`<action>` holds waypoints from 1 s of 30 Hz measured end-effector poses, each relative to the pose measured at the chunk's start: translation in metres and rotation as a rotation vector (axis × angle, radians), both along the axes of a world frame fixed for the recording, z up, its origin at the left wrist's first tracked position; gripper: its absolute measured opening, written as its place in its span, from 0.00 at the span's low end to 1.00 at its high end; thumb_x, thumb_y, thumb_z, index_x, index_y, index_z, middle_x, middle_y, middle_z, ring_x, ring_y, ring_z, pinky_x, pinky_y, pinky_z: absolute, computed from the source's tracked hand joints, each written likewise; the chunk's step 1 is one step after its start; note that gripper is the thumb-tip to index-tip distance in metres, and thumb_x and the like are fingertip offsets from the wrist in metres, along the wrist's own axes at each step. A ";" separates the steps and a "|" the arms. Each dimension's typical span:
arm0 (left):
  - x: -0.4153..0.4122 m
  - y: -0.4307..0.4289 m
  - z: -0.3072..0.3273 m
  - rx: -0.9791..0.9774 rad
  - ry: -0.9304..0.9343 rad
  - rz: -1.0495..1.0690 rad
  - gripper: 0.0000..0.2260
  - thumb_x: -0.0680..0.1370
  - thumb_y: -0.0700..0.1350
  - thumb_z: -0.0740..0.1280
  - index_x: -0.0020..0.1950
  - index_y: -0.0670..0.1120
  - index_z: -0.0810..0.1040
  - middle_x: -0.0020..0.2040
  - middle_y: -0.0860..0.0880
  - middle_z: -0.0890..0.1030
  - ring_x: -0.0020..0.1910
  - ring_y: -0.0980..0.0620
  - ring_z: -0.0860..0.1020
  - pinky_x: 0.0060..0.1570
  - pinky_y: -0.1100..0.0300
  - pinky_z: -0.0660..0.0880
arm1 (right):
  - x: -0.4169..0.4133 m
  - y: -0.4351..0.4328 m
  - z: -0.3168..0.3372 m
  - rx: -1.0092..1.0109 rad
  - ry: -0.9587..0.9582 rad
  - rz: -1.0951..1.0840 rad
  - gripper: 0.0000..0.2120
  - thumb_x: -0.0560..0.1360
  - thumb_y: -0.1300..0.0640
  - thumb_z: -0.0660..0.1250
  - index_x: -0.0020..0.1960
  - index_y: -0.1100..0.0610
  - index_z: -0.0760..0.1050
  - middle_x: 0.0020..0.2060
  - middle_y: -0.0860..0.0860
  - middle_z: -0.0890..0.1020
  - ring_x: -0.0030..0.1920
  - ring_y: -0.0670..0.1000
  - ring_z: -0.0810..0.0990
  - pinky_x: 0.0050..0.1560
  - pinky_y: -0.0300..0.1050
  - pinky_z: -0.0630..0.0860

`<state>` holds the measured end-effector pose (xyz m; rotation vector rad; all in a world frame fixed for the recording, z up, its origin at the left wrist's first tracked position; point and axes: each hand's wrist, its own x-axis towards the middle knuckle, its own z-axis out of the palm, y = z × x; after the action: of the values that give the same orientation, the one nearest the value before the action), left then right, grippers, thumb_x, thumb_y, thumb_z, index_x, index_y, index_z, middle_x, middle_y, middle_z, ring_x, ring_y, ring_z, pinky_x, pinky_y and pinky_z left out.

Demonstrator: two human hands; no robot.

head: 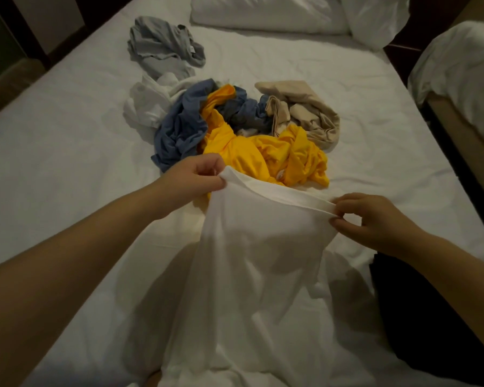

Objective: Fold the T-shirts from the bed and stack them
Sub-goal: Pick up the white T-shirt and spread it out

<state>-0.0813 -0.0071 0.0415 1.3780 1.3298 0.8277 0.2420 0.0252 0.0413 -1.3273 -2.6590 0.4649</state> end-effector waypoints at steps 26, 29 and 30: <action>-0.015 0.048 0.026 0.074 0.929 -0.621 0.12 0.75 0.49 0.67 0.34 0.61 0.71 0.37 0.55 0.75 0.38 0.52 0.76 0.40 0.55 0.74 | -0.001 0.016 0.007 0.035 -0.204 0.223 0.08 0.67 0.48 0.74 0.39 0.51 0.78 0.38 0.45 0.78 0.40 0.48 0.73 0.39 0.43 0.72; -0.013 0.046 0.024 0.137 0.935 -0.644 0.15 0.75 0.48 0.67 0.32 0.60 0.69 0.37 0.55 0.73 0.37 0.56 0.73 0.38 0.61 0.70 | 0.005 0.014 0.006 0.061 -0.257 0.217 0.09 0.70 0.46 0.70 0.42 0.52 0.81 0.43 0.44 0.80 0.46 0.49 0.74 0.46 0.46 0.73; -0.012 0.044 0.024 0.148 0.944 -0.664 0.15 0.76 0.47 0.67 0.31 0.60 0.69 0.37 0.55 0.73 0.37 0.56 0.73 0.38 0.63 0.67 | 0.008 0.015 0.007 0.060 -0.295 0.213 0.09 0.71 0.46 0.69 0.43 0.51 0.81 0.45 0.42 0.79 0.48 0.47 0.73 0.50 0.46 0.71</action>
<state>-0.0929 0.0367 0.0651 2.2881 1.3167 -0.2386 0.2498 0.0399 0.0481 -1.1817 -3.0469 0.2223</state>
